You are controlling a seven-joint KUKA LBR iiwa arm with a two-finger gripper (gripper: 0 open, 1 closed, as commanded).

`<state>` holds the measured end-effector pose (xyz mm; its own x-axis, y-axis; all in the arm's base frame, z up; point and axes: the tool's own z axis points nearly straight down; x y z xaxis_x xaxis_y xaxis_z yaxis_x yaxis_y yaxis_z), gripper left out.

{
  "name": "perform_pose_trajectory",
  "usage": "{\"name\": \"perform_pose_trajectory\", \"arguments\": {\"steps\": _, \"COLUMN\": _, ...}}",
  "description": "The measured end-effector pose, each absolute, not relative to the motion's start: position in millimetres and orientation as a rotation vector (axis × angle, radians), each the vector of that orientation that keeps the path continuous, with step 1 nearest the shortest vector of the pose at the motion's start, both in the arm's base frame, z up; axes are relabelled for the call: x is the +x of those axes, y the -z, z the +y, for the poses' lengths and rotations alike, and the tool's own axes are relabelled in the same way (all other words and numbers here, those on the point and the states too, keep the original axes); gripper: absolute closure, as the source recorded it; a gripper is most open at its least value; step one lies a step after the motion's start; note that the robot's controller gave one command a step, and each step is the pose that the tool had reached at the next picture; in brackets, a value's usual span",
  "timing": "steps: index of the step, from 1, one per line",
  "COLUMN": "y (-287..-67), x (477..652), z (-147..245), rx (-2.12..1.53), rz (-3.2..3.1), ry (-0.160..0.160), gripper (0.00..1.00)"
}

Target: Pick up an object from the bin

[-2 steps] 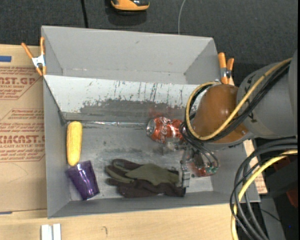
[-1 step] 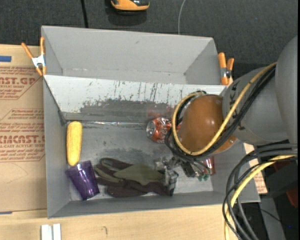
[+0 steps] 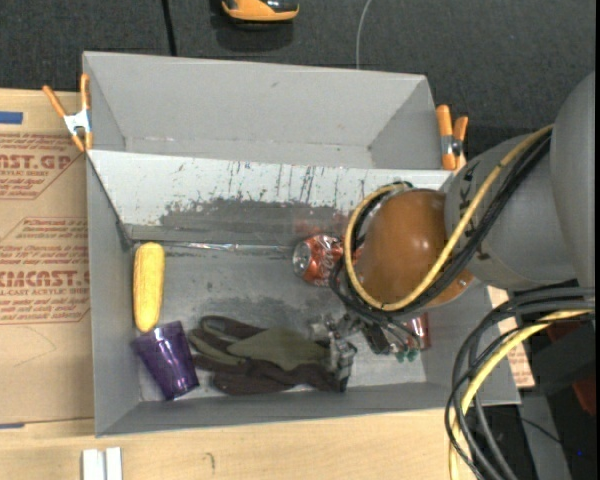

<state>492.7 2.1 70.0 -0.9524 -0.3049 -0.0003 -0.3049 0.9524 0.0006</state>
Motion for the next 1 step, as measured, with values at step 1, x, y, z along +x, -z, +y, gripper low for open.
{"name": "perform_pose_trajectory", "arguments": {"steps": 1, "y": -247.2, "x": 497.6, "z": -12.7, "rx": -0.430, "rz": 3.107, "ry": 0.002, "gripper": 1.00}}
